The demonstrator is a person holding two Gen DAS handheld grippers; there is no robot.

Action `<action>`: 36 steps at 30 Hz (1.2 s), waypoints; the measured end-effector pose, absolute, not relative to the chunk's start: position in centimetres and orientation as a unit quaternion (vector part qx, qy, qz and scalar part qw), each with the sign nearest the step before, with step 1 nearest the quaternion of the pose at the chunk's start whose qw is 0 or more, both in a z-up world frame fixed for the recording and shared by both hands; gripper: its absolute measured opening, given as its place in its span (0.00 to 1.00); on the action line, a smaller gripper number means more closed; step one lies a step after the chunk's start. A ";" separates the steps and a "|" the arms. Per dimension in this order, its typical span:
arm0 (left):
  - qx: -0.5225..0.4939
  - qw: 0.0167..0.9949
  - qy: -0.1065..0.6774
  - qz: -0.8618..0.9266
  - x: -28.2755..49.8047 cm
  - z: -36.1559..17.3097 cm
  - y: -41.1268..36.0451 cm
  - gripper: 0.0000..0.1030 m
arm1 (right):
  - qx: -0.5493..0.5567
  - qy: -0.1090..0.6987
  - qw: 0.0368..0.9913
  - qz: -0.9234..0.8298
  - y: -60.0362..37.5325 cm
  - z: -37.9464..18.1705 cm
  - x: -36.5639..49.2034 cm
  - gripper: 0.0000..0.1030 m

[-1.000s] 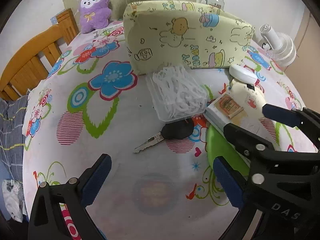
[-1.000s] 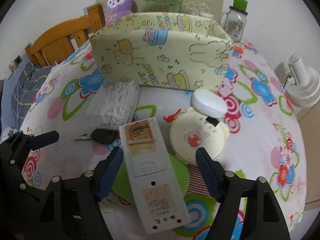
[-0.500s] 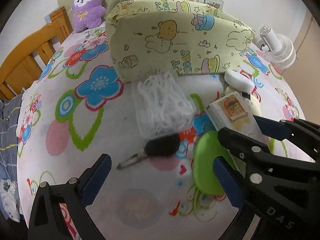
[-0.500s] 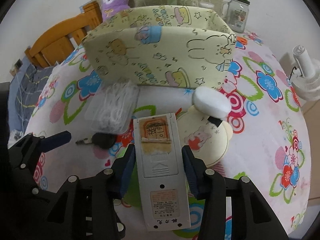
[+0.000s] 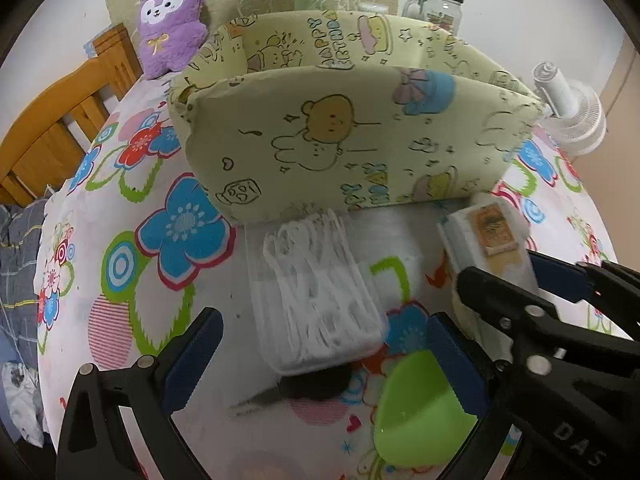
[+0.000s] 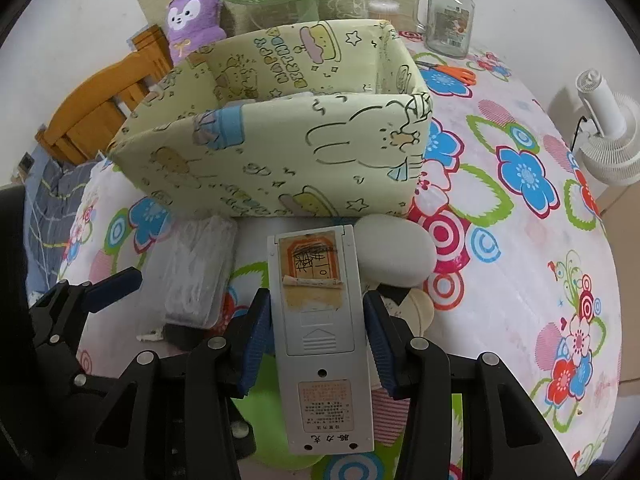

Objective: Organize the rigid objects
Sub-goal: 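Grasp the white remote with the right tool while the left tool grasps the clear floss-pick box, then lift the remote and floss-pick box toward the basket with both tools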

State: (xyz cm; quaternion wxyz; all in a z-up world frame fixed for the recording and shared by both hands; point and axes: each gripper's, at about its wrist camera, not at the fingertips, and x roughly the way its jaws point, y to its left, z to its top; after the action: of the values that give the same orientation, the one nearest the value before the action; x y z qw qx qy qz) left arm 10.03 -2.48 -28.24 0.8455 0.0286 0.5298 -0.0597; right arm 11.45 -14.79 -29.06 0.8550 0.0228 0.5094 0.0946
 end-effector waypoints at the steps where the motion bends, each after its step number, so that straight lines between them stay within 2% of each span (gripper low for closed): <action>1: 0.028 0.844 0.533 -0.057 10.3 -28.4 -2.4 0.99 | 0.023 0.510 0.855 0.094 -14.9 -29.0 11.6 0.48; 8: 0.026 0.842 0.537 -0.047 12.1 -28.7 -2.3 0.93 | 0.033 0.512 0.854 0.087 -15.3 -29.0 12.6 0.48; 13: 0.047 0.838 0.543 -0.036 13.0 -28.9 -2.8 0.79 | 0.045 0.521 0.849 0.080 -15.6 -29.3 13.1 0.48; 16: 0.039 0.834 0.549 -0.035 13.3 -29.0 -2.5 0.64 | 0.047 0.523 0.847 0.077 -15.7 -29.3 13.4 0.48; 21: 0.041 0.832 0.553 -0.026 13.4 -28.9 -2.3 0.60 | 0.042 0.520 0.849 0.077 -15.6 -29.1 13.1 0.48; 36: 0.043 0.845 0.532 -0.018 9.8 -25.4 -3.1 0.59 | 0.052 0.507 0.855 0.089 -15.7 -27.2 10.6 0.48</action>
State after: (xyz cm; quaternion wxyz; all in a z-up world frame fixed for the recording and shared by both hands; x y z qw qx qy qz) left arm 9.79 -3.11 -25.45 0.8454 0.0433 0.5321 -0.0180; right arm 10.56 -15.73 -27.24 0.8554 0.0522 0.5075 0.0893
